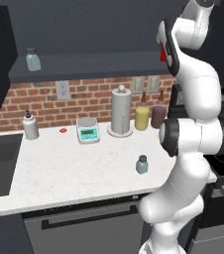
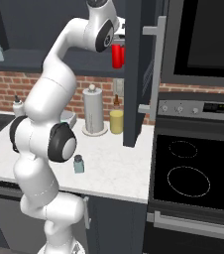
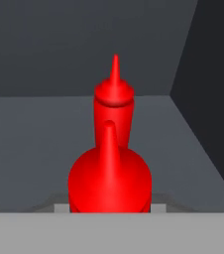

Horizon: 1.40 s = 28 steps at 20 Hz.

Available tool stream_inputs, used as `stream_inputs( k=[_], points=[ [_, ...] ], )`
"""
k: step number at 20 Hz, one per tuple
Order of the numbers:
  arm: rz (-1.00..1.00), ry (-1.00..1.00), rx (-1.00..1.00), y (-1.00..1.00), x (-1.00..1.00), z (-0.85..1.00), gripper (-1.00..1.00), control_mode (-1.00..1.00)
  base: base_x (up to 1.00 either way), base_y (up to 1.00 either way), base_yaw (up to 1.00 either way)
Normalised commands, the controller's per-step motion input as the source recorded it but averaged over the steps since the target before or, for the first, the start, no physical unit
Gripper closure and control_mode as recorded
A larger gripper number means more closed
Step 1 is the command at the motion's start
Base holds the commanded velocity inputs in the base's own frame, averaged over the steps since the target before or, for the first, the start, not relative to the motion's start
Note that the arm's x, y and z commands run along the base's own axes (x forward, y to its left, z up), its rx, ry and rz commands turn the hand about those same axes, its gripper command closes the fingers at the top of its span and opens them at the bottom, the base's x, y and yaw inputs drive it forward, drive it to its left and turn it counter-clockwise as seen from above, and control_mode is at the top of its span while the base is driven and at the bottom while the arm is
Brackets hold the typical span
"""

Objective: Put the shaker and condiment bottle from the counter next to their counterparts in the cabinet.

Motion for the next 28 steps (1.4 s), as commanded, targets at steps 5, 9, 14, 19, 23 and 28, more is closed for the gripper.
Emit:
stream_inputs(
  k=[5,9,14,19,23,28],
  points=[
    [0.01,0.0,0.0,0.0,0.1,0.0,1.0,-1.0,0.0,0.0,0.0],
    [0.03,0.0,0.0,-0.01,0.0,0.0,1.0,-1.0,0.0,0.0,0.0],
    [0.02,0.0,0.0,0.0,0.0,0.0,1.0,-1.0,0.0,0.0,0.0],
    [0.01,0.0,0.0,0.0,0.0,0.0,1.0,-1.0,0.0,0.0,0.0],
    [0.0,0.0,0.0,0.0,0.0,0.0,1.0,-1.0,0.0,0.0,0.0],
    [0.0,0.0,0.0,0.0,0.0,0.0,-1.0,-1.0,0.0,0.0,0.0]
  ],
)
